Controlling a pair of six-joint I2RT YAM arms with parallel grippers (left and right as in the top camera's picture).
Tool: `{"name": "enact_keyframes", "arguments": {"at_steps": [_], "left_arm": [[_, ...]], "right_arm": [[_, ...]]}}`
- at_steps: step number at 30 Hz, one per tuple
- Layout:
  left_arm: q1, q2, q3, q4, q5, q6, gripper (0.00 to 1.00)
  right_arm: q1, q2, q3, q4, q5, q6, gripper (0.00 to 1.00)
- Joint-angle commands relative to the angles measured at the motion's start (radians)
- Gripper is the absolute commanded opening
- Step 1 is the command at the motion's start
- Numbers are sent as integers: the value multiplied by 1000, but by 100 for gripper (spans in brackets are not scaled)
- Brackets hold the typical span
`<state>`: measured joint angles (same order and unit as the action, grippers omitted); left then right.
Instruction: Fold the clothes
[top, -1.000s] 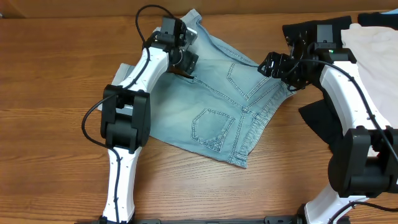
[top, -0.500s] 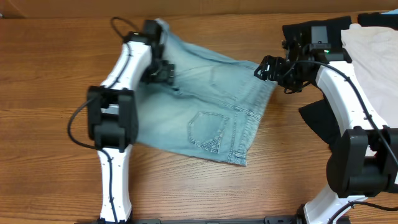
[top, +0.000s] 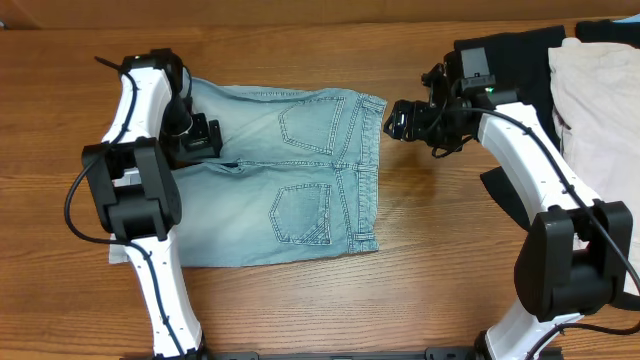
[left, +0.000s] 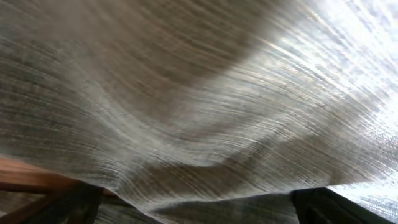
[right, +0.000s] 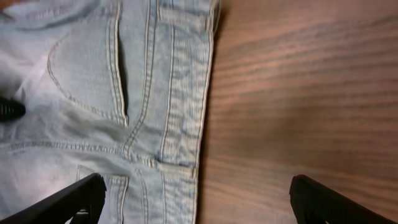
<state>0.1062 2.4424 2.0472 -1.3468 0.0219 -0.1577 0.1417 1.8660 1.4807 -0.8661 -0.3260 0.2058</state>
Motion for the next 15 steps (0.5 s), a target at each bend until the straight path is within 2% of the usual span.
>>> {"name": "enact_keyframes", "arguments": {"at_steps": [1,7,9,12,15], "left_arm": [[-40,46,98,-34,-2,32,100],[-117,46,415,-109,-108,56,100],[-145,46,486,-18,-130,123,100],[-164,51,476,133,-34,224,100],[-175,56,439,189,4,248,85]], "right_arm": [[2,-1,-3,48,26,-8,99],[4,-1,-3,135,26,-51,99],[4,-1,-3,158,27,-51,99],[4,-1,-3,177,27,-51,99],[4,-1,-3,176,31,-50,99]]}}
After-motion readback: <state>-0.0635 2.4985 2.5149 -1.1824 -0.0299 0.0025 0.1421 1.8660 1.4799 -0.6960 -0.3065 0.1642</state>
